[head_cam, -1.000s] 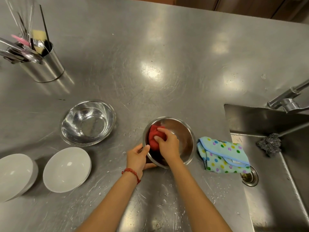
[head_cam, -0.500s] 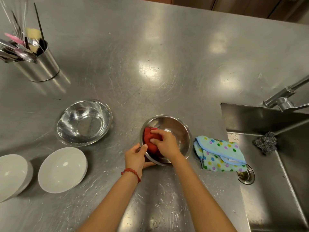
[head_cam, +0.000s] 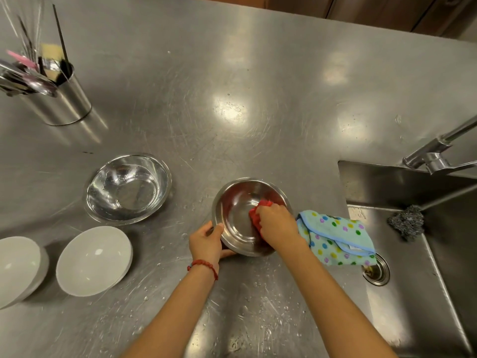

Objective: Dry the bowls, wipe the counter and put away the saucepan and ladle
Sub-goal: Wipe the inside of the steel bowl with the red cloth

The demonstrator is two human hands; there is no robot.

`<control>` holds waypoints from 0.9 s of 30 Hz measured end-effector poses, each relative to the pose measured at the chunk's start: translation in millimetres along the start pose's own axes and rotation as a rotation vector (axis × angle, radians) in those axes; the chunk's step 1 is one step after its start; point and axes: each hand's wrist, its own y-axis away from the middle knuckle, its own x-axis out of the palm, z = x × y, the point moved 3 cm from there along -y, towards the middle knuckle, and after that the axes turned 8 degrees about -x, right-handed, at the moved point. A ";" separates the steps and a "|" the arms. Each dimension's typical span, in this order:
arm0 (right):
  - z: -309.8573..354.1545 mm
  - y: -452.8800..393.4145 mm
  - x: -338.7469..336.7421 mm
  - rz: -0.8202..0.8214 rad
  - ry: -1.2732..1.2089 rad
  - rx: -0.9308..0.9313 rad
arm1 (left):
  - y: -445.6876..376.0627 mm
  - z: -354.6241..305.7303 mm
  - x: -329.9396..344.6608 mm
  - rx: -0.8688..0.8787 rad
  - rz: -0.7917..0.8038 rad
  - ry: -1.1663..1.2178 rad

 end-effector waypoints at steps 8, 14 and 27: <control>16.5 5.8 12.9 0.167 -0.586 -0.111 | -4.1 -1.3 -3.7 0.023 -0.029 -0.057; -6.3 -1.3 -0.7 0.132 -0.290 -0.028 | -17.7 -15.5 -8.4 0.011 0.013 -0.111; 28.7 12.3 25.2 -0.127 -0.589 0.261 | 3.0 21.9 -7.8 0.075 -0.034 -0.114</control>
